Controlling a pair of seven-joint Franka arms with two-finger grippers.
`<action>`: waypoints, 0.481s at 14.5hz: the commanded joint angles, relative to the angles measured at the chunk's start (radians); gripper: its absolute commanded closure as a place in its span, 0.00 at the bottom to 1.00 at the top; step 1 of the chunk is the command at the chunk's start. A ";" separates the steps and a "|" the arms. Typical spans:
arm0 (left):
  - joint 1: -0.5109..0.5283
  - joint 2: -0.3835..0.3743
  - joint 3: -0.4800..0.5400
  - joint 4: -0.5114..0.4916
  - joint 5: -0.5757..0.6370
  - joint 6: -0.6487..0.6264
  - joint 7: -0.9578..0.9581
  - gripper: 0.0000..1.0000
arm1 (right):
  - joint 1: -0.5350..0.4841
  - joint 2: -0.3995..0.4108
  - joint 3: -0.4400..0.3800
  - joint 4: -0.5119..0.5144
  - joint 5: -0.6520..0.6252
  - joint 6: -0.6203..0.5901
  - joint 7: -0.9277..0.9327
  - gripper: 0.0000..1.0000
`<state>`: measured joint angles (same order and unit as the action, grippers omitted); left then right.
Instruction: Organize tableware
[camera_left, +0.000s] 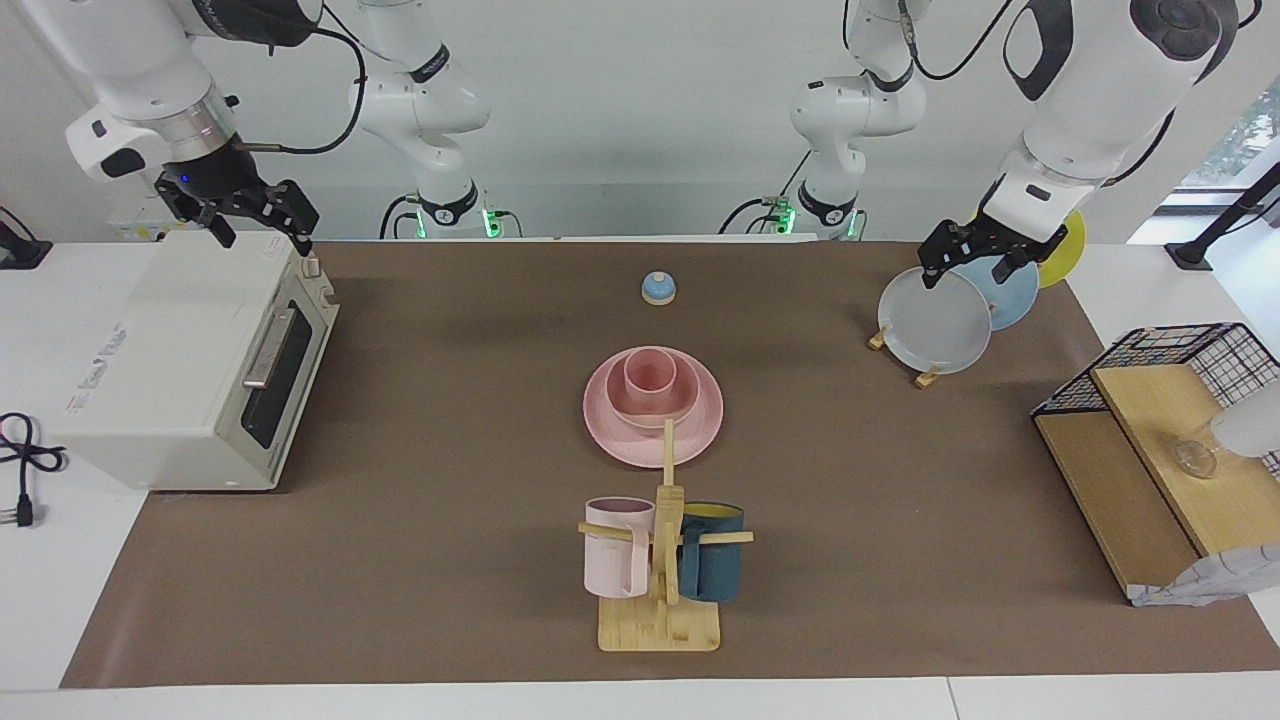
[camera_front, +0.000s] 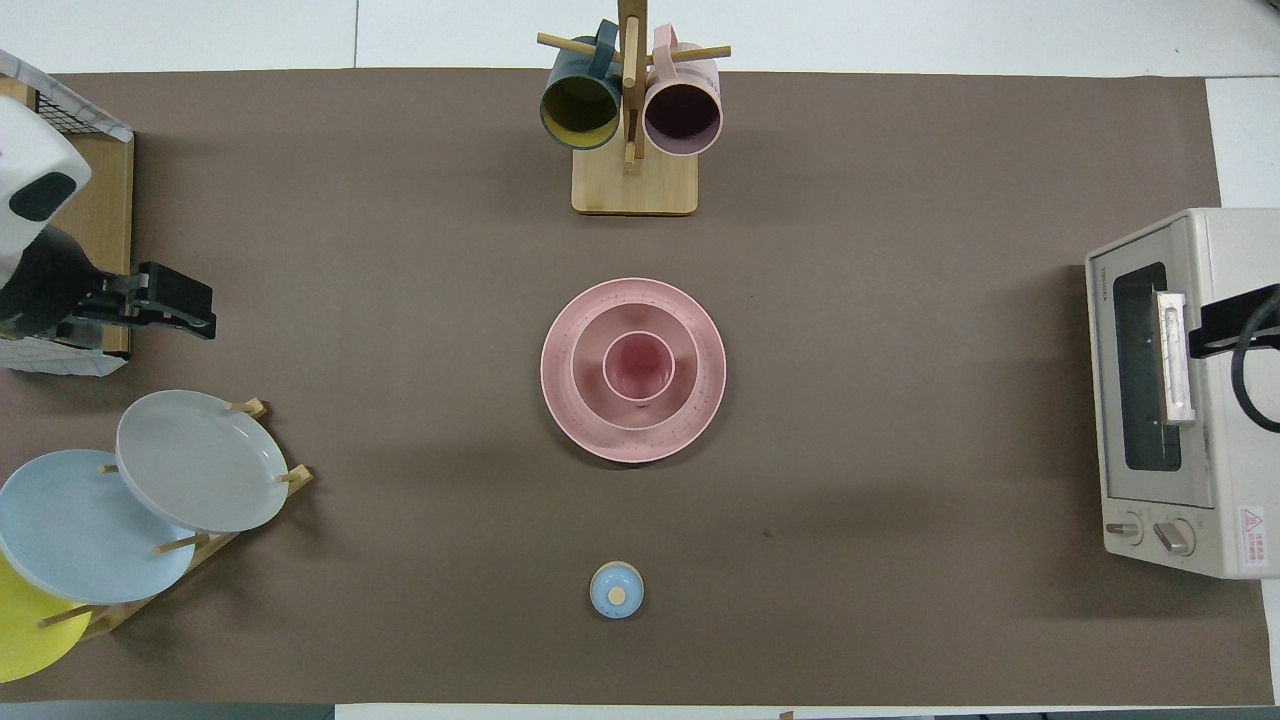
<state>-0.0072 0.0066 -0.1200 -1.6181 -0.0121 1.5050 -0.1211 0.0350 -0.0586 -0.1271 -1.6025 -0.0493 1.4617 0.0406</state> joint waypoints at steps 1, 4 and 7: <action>0.025 -0.080 -0.009 -0.121 0.012 0.047 0.018 0.00 | -0.014 -0.004 0.006 -0.007 0.019 -0.009 -0.022 0.00; 0.004 -0.050 0.012 -0.036 -0.014 -0.017 0.011 0.00 | -0.014 -0.004 0.006 -0.007 0.019 -0.009 -0.022 0.00; -0.060 -0.037 0.077 0.020 -0.072 -0.043 0.001 0.00 | -0.014 -0.004 0.006 -0.007 0.019 -0.009 -0.022 0.00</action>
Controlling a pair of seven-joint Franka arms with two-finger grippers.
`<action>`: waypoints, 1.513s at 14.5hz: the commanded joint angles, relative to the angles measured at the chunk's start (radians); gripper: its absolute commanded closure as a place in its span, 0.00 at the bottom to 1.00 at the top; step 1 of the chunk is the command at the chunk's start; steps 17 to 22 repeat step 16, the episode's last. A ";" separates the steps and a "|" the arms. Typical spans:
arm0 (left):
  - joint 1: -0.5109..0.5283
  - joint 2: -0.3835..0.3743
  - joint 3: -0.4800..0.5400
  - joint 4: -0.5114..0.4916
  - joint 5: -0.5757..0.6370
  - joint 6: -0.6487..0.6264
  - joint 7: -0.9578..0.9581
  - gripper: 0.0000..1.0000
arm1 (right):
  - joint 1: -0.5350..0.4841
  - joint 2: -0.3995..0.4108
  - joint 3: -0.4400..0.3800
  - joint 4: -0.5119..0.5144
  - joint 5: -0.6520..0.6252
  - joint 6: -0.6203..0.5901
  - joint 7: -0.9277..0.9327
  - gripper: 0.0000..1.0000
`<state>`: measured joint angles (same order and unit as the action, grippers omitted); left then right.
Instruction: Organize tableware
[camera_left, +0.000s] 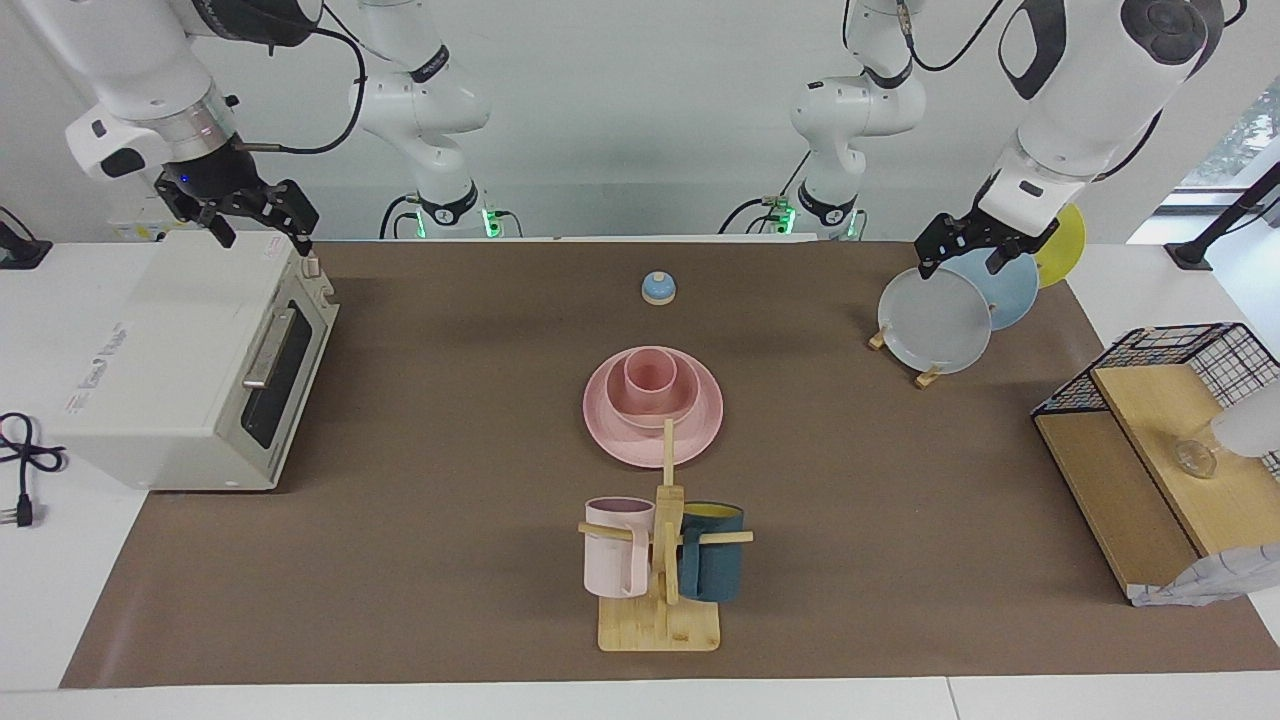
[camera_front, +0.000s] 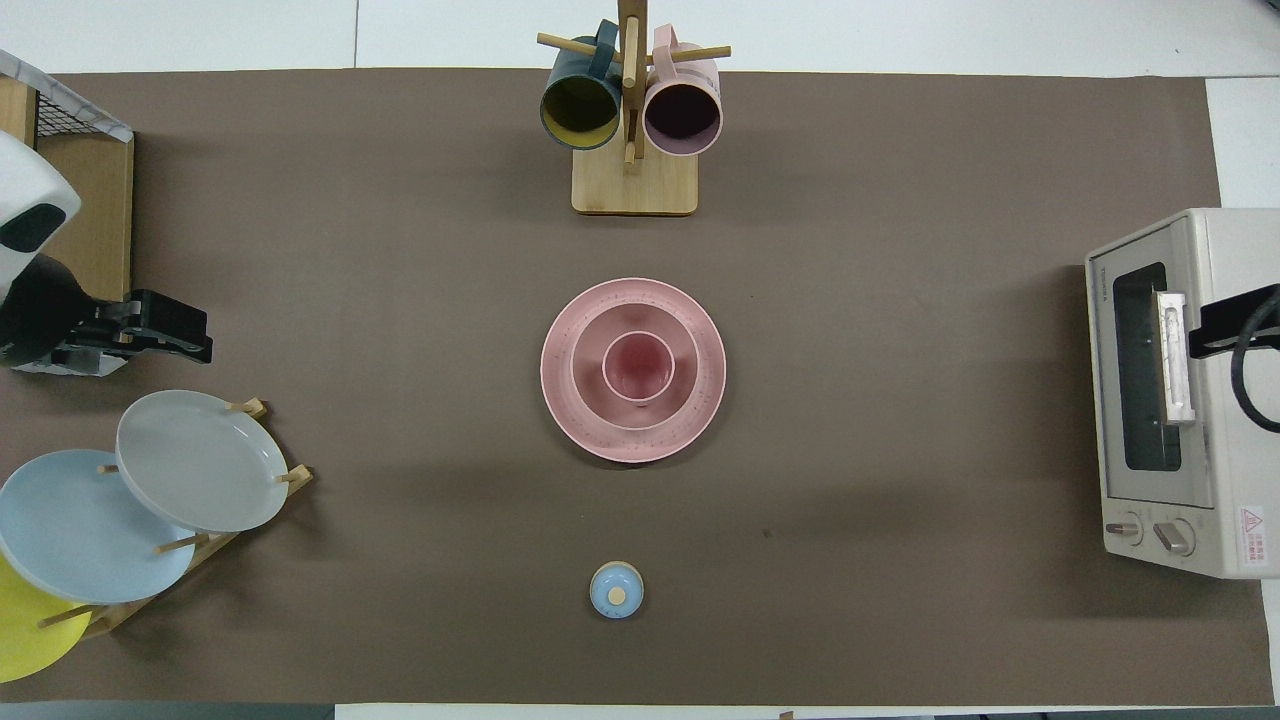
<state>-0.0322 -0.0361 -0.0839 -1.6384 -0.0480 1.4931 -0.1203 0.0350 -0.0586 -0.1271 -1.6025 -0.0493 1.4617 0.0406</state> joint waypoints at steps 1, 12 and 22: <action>-0.035 0.005 0.041 0.038 -0.035 -0.008 -0.002 0.00 | -0.014 -0.004 0.006 -0.007 0.019 -0.009 -0.022 0.00; -0.015 0.010 0.010 0.028 0.014 0.038 0.010 0.00 | -0.014 -0.004 0.006 -0.007 0.019 -0.009 -0.021 0.00; -0.025 0.008 0.006 0.026 0.026 0.036 0.010 0.00 | -0.014 -0.003 0.006 -0.008 0.019 -0.011 -0.022 0.00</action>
